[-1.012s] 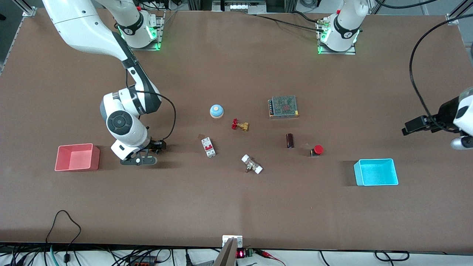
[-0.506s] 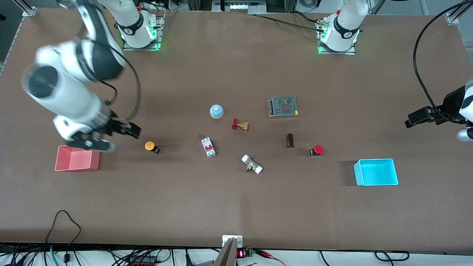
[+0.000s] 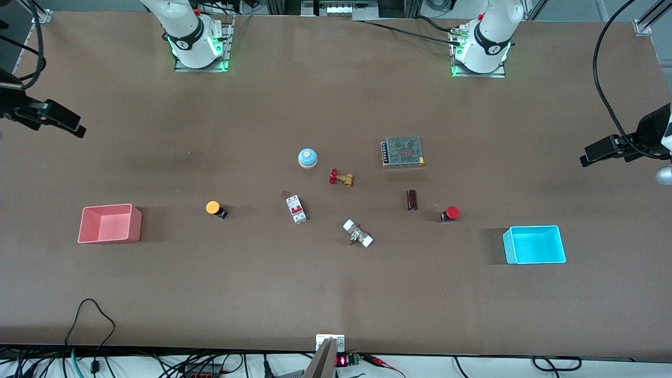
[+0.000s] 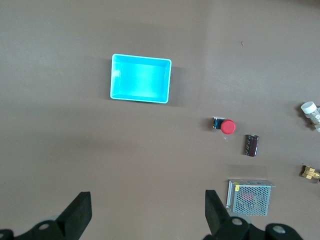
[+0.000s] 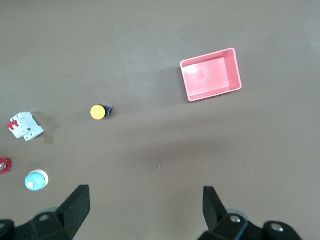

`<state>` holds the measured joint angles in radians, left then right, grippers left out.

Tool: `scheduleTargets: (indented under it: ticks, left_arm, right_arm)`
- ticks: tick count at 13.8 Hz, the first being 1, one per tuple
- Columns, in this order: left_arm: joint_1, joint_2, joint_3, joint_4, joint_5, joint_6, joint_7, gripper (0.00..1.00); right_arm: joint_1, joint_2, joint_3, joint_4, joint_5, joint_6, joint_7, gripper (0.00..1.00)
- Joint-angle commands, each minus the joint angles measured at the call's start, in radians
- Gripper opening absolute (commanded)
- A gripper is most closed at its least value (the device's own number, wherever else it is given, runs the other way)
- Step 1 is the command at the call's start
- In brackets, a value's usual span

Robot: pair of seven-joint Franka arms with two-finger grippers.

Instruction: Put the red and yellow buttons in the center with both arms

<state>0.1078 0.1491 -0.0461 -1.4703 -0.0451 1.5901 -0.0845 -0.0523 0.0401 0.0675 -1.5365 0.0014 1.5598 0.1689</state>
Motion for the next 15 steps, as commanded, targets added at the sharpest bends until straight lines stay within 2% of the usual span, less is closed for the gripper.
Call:
scheduleTargets:
  ticks: [1,5,15]
  left_arm:
    - [0.018,-0.008,-0.02,0.002,0.027,-0.004,0.042,1.0]
    - [0.02,-0.01,-0.015,0.048,0.013,-0.002,0.028,1.0]
    - [0.021,-0.036,-0.018,0.027,0.024,-0.055,0.037,1.0]
  right_arm:
    - [0.041,0.009,-0.005,-0.005,-0.018,-0.023,0.017,1.0]
    - [0.046,0.004,-0.003,-0.017,-0.021,-0.03,0.038,1.0]
    - [0.048,0.006,0.0,-0.017,-0.024,-0.026,0.038,1.0]
